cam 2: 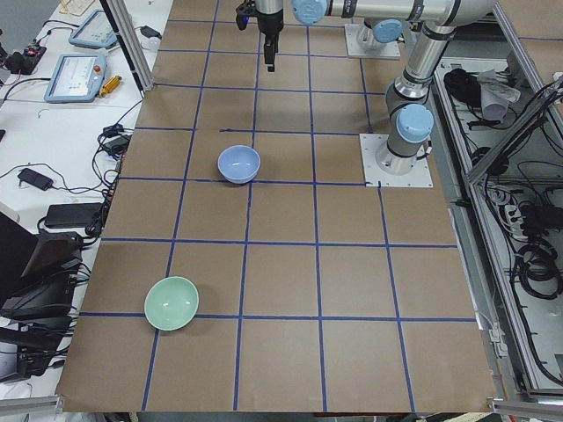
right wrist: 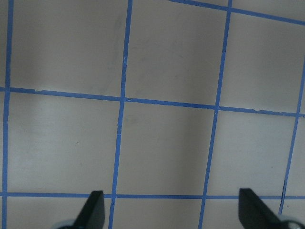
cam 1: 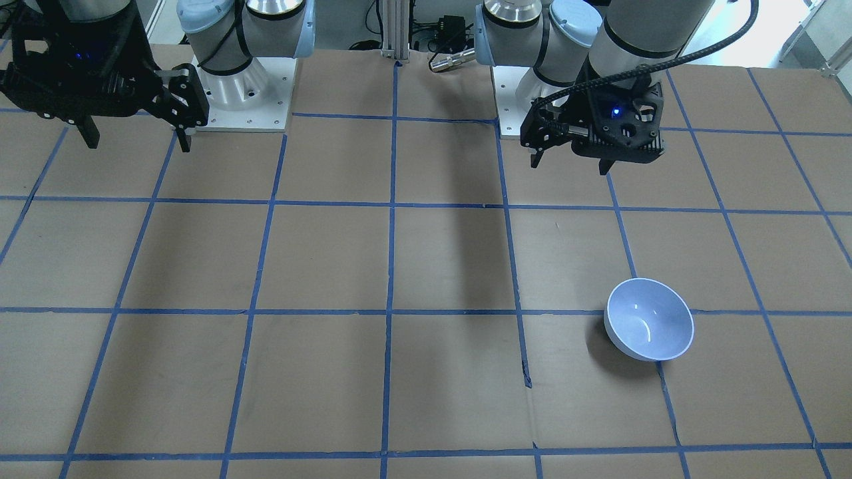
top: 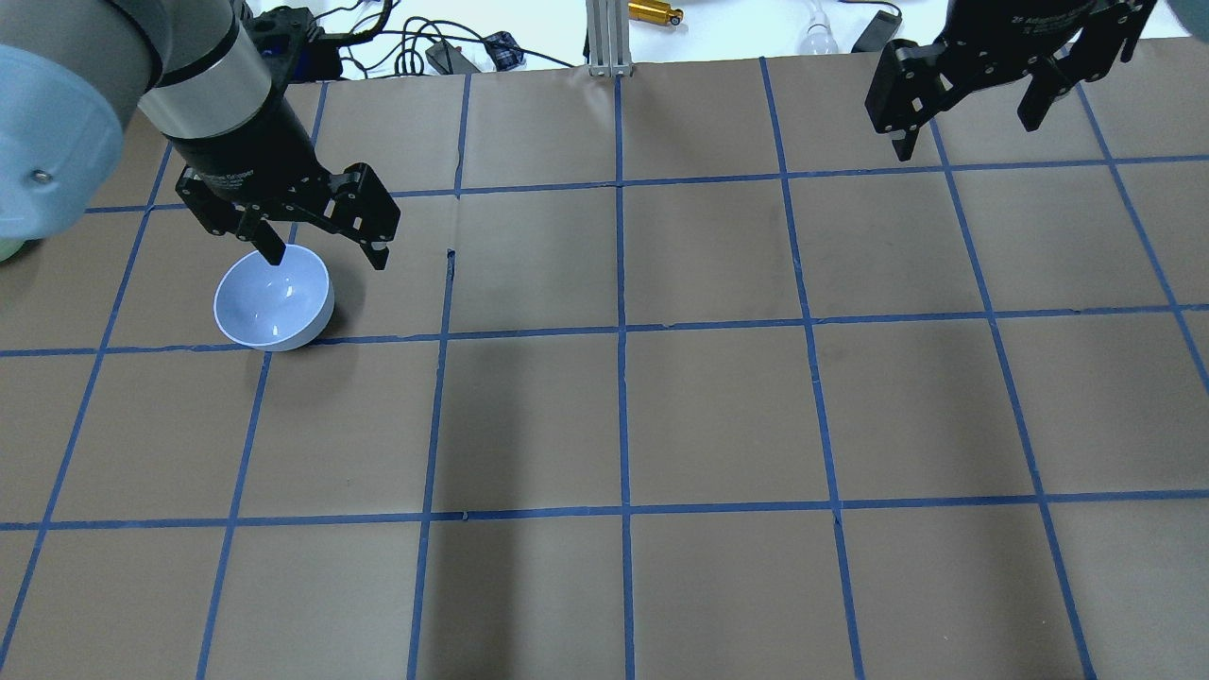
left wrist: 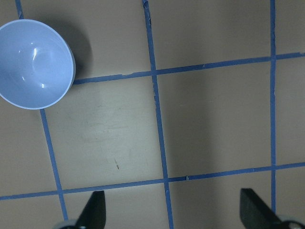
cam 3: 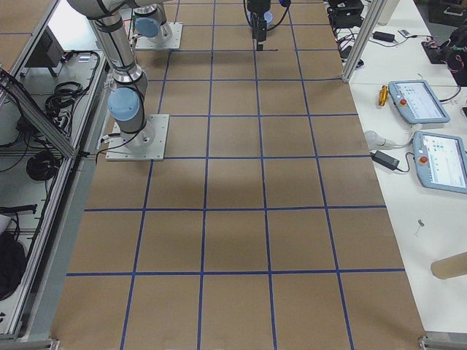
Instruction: Stack green bowl on blue bowl
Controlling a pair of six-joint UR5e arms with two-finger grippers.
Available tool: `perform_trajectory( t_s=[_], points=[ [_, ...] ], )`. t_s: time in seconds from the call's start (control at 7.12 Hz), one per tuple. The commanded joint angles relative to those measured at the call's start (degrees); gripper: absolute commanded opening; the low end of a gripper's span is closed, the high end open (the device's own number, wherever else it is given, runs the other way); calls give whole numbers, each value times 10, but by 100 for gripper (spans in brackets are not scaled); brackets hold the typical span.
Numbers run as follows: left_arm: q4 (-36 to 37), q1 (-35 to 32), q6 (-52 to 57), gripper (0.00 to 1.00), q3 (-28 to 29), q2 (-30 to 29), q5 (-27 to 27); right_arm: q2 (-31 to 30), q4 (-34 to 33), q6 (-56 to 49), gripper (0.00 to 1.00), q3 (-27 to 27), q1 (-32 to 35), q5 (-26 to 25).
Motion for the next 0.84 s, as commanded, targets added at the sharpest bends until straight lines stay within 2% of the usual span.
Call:
perform_trajectory(
  t_s=[0.0,0.7],
  points=[
    [-1,0,2,100,0,2,0,0,0,0,100,0,0,0],
    [-1,4,18,100,0,2,3,0,0,0,100,0,-1,0]
  ],
)
